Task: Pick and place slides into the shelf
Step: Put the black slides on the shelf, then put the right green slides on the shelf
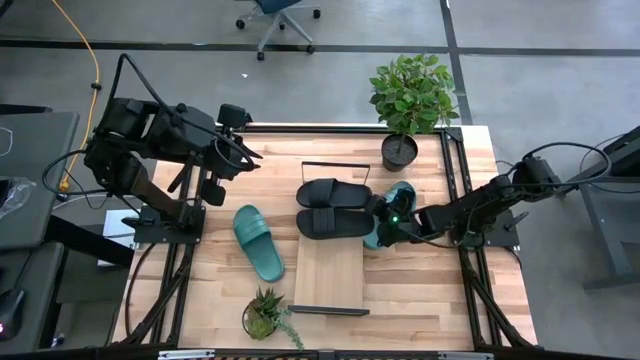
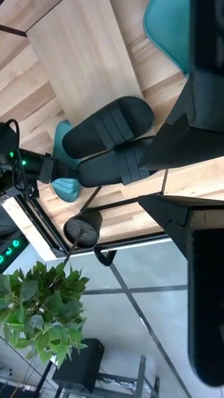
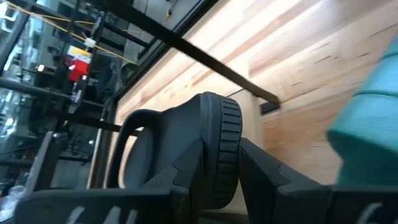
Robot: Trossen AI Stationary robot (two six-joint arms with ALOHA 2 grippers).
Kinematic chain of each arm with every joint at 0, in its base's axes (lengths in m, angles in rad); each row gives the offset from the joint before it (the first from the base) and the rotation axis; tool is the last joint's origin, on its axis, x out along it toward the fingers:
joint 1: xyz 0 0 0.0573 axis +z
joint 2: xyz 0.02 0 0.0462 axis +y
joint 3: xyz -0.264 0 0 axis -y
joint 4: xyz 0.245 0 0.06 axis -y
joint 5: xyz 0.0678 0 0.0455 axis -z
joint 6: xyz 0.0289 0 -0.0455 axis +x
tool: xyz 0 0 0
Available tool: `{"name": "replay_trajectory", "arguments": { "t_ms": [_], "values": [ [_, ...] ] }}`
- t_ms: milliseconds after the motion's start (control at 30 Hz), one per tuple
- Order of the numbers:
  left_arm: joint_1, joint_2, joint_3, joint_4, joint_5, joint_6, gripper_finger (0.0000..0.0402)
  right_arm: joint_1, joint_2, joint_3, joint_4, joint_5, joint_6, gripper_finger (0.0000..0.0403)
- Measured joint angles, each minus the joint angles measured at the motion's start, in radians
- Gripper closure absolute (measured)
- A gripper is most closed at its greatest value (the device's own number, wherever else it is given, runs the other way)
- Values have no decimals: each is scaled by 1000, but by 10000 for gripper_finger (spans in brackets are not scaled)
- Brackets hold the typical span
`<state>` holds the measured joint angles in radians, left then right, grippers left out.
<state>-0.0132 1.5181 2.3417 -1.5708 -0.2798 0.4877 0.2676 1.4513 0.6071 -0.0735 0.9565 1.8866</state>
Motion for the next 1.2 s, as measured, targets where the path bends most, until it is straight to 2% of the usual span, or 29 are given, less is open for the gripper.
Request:
{"name": "replay_trajectory", "arguments": {
  "t_ms": [233,533,700,867,1033,1200],
  "values": [
    [0,0,0,0,0,-6,334,-31,0,-1,-19,-56,-9,332],
    [0,0,0,0,0,-15,334,-65,0,-1,35,-123,-104,332],
    [0,0,0,0,-1,-22,334,-65,-2,-1,33,-113,-109,332],
    [0,0,0,0,-1,-24,334,-65,-28,-1,-47,-93,-60,331],
    [0,0,0,0,-2,-24,334,-64,-87,-1,-133,-64,-59,331],
    [0,0,0,0,-3,-23,334,-19,-203,-1,-176,-10,-146,331]
  ]
}}
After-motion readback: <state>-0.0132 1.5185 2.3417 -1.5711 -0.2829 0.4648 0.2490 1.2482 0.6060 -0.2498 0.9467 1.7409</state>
